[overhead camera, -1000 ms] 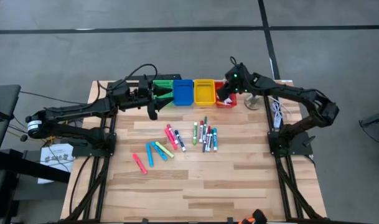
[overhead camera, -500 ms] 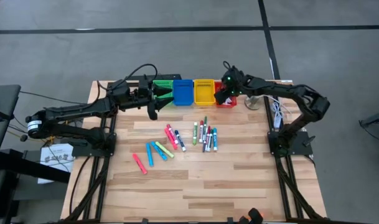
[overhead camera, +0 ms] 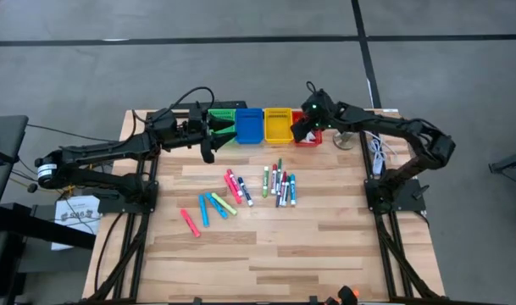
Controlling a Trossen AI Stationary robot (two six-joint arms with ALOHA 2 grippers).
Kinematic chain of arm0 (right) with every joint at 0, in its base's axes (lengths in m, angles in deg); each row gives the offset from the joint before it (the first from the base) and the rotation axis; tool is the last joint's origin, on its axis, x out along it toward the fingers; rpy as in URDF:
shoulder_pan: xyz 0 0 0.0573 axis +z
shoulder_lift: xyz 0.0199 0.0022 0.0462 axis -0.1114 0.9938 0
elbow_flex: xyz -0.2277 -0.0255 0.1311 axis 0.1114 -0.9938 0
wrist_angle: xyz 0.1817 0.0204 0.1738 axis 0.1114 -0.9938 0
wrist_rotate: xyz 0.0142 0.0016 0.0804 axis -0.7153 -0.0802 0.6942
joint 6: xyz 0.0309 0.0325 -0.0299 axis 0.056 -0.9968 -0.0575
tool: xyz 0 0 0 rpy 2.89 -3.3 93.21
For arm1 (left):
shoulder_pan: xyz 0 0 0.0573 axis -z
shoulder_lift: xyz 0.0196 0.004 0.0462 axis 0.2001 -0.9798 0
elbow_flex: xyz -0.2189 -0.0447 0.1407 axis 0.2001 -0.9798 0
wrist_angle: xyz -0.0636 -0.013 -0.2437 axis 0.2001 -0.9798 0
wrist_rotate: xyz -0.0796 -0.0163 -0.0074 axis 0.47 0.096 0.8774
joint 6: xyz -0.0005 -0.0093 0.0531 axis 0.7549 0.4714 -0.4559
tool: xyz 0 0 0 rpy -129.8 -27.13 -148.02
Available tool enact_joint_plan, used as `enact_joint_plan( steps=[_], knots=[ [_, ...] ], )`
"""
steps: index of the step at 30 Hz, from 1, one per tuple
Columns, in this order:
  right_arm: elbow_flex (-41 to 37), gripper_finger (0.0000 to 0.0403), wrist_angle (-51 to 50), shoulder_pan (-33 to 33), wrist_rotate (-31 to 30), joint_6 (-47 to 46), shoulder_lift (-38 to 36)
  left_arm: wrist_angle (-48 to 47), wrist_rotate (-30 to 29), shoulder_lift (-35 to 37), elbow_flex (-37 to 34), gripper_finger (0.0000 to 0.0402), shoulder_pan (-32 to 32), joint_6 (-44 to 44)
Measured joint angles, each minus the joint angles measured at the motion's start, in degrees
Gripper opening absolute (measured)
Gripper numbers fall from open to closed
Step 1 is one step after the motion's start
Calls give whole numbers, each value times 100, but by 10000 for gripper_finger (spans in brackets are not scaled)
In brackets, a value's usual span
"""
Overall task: Pick & Place Markers
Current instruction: Put the orange highlighter into the yellow basket
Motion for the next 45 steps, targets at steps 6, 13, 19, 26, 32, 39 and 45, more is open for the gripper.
enact_joint_plan(
  steps=[6, 13, 19, 26, 32, 39, 45],
  knots=[
    [0, 117, 132, 243, 0, 76, -855, 0, -38, 0, 2, 208, 0, -4],
    [2, 108, 228, 1181, 15, 804, -2033, -27, -53, -2, 4, 208, 0, -17],
    [2, 108, 217, 2134, 17, 1064, -2474, -87, -53, -4, 7, 208, 0, 132],
    [2, 108, 97, 2596, 0, 1017, -2439, -264, -51, -5, 7, 208, 0, 173],
    [2, 108, 106, 2585, -7, 815, -2442, -281, -51, -4, 7, 208, 0, 174],
    [2, 108, 78, 2585, -4, 723, -2442, -1136, -51, -4, 7, 208, 0, 136],
    [2, 108, 25, 2585, -4, 703, -2442, -2080, -50, -4, 7, 208, 0, 133]
  ],
)
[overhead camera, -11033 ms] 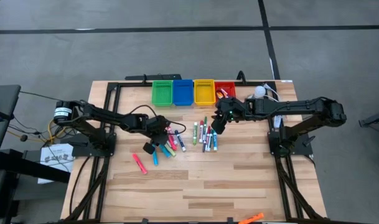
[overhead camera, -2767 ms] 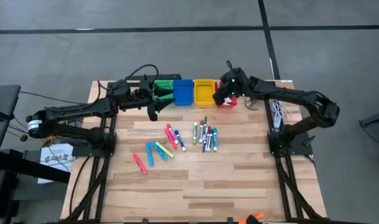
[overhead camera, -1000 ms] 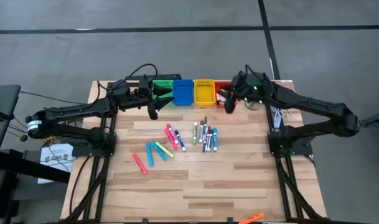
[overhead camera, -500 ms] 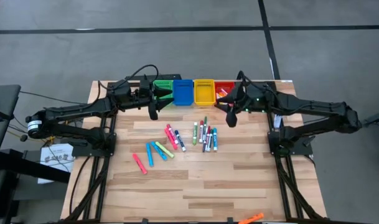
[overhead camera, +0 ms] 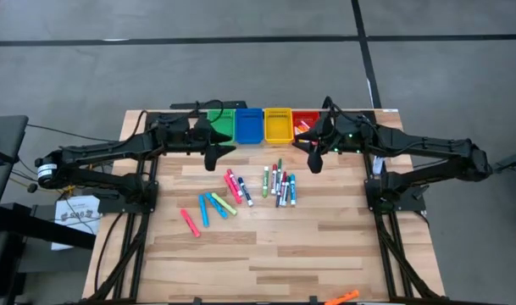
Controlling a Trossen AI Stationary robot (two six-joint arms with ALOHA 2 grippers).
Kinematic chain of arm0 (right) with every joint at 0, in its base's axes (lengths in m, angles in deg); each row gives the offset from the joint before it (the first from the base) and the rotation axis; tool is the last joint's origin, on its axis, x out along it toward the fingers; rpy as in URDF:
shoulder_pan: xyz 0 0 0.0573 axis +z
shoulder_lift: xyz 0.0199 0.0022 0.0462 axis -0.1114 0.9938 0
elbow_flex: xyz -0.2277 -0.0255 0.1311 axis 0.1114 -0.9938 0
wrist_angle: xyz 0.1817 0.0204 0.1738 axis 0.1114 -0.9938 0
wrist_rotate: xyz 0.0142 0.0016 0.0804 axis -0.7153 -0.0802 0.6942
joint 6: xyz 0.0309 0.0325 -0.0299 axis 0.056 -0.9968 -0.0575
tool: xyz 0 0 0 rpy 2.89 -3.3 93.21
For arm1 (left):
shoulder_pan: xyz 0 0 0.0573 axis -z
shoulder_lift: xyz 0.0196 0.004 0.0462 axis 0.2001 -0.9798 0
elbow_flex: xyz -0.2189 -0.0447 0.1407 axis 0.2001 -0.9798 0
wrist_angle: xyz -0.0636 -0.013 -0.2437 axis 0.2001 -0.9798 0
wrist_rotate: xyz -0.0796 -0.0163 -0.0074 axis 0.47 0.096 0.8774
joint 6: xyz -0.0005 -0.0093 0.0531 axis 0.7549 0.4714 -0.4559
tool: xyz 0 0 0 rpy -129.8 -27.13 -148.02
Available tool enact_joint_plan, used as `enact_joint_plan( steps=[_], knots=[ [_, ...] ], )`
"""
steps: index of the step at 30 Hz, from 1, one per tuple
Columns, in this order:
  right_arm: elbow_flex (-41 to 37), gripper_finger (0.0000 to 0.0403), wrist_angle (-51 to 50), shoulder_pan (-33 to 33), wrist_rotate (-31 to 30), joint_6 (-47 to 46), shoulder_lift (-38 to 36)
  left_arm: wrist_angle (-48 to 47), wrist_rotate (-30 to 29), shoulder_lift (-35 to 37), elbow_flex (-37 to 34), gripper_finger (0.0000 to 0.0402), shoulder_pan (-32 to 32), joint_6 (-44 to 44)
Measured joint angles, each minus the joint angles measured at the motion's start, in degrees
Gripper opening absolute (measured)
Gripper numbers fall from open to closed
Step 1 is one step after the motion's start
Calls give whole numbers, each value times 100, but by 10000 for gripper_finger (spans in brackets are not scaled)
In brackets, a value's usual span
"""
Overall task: Pick & Place Markers
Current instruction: Put the orange highlighter into the yellow basket
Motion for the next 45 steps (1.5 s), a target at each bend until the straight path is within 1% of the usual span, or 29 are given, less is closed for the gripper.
enact_joint_plan(
  steps=[8, 12, 16, 27, 32, 38, 41, 45],
  knots=[
    [0, 108, -273, 0, 0, -187, 0, -1239, -10, 0, 0, 208, 0, 0],
    [0, 108, -387, 0, -2, -300, 0, -1920, -189, 0, 0, 208, 2, 2],
    [0, 108, -428, 0, -1, -338, 0, -2278, -265, 0, 0, 208, 2, 2],
    [0, 108, -456, 11, -2, -542, 0, -2239, -281, 0, 0, 208, 13, 20],
    [0, 108, -682, 11, -2, -708, 0, -2221, -281, 0, 0, 208, 13, 20],
    [0, 108, -803, 12, 7, -1317, 2, -2221, -275, 0, 0, 208, 15, 12],
    [0, 108, -806, 107, 31, -1688, 2, -2223, -17, 0, 0, 208, 15, -309],
    [0, 108, -824, 406, 159, -1859, 2, -2234, 460, 0, 0, 208, 118, -848]
  ],
)
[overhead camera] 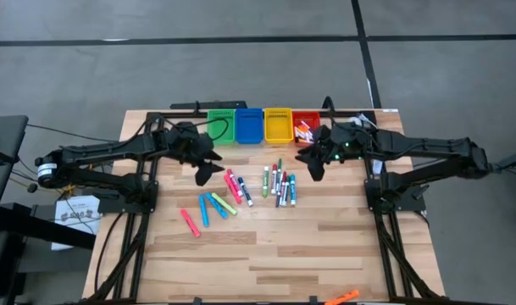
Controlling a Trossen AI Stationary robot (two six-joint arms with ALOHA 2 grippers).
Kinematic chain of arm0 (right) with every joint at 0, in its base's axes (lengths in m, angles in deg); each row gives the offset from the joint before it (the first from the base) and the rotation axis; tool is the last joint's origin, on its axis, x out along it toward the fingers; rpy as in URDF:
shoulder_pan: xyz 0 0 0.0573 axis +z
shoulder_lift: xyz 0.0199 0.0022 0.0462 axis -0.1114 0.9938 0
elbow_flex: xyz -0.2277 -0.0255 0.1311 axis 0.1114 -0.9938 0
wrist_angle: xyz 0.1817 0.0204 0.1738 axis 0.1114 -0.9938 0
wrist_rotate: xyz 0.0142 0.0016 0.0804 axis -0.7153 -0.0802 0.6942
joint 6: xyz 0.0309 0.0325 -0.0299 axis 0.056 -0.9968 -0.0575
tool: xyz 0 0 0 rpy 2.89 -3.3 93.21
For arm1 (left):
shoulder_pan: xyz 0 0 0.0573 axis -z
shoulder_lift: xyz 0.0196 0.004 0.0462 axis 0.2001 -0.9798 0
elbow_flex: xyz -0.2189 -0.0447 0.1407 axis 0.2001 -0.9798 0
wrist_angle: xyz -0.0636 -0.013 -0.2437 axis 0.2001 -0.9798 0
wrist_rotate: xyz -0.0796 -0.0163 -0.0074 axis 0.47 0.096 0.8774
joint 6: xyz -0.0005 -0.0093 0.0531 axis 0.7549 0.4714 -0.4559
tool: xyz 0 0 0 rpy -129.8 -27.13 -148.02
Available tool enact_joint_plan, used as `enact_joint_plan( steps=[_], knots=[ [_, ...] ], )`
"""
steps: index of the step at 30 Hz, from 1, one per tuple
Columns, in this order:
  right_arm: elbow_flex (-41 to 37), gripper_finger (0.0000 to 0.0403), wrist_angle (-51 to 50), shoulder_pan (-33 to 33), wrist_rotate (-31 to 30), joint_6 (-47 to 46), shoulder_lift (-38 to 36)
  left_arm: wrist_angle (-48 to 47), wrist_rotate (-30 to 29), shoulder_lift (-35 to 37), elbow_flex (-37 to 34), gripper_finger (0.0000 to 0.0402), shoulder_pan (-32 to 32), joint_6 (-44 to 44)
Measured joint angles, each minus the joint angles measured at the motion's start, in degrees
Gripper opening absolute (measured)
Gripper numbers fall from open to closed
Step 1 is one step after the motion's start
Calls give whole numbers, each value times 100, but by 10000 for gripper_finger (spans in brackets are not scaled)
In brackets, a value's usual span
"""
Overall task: Pick & Place Markers
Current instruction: Put the orange highlighter into the yellow basket
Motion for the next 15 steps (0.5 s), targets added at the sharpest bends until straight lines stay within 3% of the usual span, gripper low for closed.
enact_joint_plan(
  steps=[6, 15],
  knots=[
    [0, 108, -130, 212, -27, -822, 0, -8, 210, 0, 0, 208, 227, -481],
    [11, 108, -627, 427, -375, -1935, 322, 9, 206, 2, 0, 208, 241, -505]
  ],
)
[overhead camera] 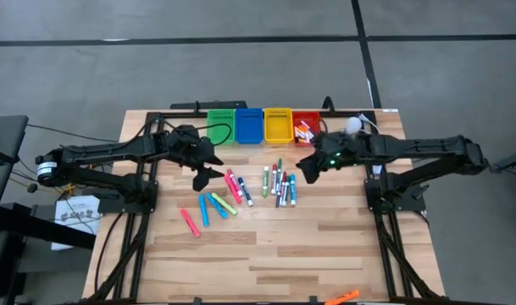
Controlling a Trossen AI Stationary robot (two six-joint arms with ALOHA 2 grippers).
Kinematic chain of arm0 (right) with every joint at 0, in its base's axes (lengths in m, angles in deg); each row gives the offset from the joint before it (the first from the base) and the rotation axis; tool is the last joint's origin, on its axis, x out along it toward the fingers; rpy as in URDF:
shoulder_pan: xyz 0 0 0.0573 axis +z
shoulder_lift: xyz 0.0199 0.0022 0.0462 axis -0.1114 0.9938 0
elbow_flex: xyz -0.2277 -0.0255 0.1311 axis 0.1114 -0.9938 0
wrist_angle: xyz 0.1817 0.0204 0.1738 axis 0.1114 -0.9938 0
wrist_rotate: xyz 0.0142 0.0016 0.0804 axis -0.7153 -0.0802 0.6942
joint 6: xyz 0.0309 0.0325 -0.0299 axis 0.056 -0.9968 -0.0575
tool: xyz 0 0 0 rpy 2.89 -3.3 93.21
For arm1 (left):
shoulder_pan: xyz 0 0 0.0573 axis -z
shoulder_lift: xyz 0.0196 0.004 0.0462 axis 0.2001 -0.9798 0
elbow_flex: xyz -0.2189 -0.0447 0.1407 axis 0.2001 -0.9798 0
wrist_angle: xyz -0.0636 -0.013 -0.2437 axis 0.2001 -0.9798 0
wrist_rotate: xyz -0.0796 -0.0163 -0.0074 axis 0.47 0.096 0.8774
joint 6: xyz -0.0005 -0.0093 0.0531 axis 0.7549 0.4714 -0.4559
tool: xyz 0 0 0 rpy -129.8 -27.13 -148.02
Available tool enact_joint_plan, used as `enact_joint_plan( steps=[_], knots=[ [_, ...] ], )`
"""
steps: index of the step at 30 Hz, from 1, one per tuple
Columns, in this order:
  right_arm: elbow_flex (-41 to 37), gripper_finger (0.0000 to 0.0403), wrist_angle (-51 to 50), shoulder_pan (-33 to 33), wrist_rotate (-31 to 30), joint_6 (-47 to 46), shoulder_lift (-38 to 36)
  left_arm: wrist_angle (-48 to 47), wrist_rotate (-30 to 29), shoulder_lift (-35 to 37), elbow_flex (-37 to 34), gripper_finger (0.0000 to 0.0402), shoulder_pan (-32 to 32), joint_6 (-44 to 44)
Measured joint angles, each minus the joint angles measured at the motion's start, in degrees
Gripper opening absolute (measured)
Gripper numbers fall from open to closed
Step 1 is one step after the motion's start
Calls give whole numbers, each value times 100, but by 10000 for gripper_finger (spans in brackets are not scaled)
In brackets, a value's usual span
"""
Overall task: Pick & Place Markers
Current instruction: Put the orange highlighter into the yellow basket
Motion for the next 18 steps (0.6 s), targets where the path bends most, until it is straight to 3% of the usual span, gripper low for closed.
enact_joint_plan(
  steps=[8, 18],
  knots=[
    [-7, 108, -319, 311, -703, -1576, 1139, 48, -20, 0, -2, 208, 85, -1],
    [-11, 108, -505, 605, -710, -2596, 2510, 47, -22, 0, -2, 208, 83, -304]
  ],
)
